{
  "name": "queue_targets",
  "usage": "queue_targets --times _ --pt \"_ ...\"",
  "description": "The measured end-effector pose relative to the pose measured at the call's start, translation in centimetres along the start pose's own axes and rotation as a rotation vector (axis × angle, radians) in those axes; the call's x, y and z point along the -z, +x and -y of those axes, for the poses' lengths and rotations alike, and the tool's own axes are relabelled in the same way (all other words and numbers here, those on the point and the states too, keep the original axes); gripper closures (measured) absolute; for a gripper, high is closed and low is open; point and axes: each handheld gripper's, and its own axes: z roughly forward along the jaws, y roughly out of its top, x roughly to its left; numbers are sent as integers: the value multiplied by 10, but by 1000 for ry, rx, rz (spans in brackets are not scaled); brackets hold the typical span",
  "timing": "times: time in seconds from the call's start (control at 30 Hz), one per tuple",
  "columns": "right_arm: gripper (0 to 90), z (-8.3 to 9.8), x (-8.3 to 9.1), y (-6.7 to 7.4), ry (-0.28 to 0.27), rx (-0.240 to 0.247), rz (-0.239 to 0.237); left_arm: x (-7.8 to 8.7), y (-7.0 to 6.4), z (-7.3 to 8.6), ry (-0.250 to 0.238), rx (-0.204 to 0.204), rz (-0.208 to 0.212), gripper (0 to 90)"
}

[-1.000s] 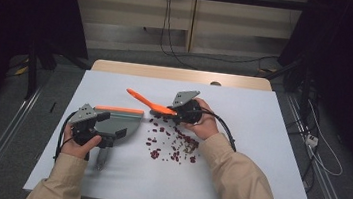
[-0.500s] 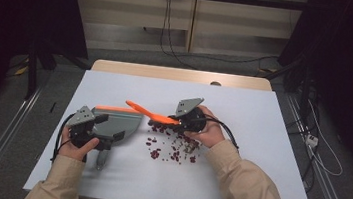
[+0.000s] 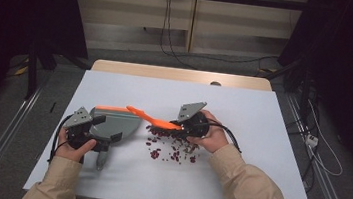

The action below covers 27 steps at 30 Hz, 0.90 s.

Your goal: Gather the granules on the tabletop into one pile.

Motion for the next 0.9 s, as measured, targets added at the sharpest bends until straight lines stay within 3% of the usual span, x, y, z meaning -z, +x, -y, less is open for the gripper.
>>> queue_targets --times 0.3,0.57,0.7,0.83,0.9 --pt "713 -5 5 -14 -51 -34 47 0 1 1 -2 6 0 62" --pt "713 -18 -23 -31 -23 -3 67 -1 2 1 2 11 1 62" --pt "712 -20 -36 -29 -39 -3 20 0 3 2 0 15 2 62" --pt "710 -23 -33 -19 -5 43 -14 0 3 3 5 11 2 62" --pt "710 -22 -30 -14 -11 41 -40 0 3 3 7 9 3 62"
